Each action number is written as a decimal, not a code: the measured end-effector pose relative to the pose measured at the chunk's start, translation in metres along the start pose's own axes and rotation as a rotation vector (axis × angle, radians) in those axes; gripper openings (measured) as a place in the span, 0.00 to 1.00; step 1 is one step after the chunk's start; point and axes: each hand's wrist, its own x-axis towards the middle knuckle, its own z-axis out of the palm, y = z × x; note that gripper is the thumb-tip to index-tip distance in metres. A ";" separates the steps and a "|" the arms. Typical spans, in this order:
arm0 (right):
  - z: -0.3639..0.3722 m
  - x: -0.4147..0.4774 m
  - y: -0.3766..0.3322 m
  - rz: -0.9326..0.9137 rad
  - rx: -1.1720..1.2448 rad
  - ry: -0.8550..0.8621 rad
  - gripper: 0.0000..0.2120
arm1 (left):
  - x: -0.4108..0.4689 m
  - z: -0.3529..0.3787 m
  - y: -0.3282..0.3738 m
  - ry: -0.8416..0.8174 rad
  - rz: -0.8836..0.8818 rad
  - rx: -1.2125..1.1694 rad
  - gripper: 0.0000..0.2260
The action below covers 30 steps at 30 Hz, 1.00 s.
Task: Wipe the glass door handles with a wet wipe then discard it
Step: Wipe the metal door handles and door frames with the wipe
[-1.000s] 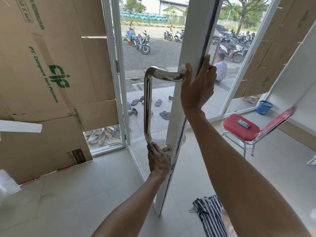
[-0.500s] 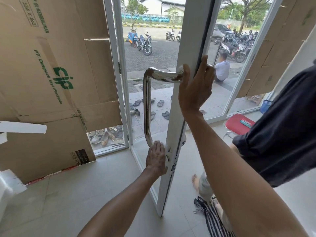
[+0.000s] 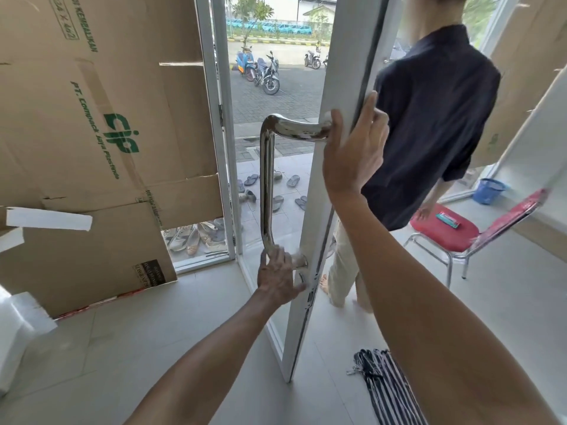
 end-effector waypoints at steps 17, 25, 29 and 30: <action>0.002 0.003 0.002 0.023 -0.002 0.007 0.26 | -0.020 0.015 0.029 0.007 0.108 0.009 0.52; 0.003 0.005 0.009 -0.005 0.003 0.033 0.26 | -0.025 0.014 0.037 0.020 0.032 0.108 0.49; 0.004 0.005 0.007 0.006 -0.004 0.058 0.25 | -0.028 0.016 0.047 0.022 -0.066 0.084 0.48; 0.004 0.004 0.007 0.016 -0.006 0.059 0.25 | -0.029 0.019 0.050 0.021 -0.071 0.083 0.48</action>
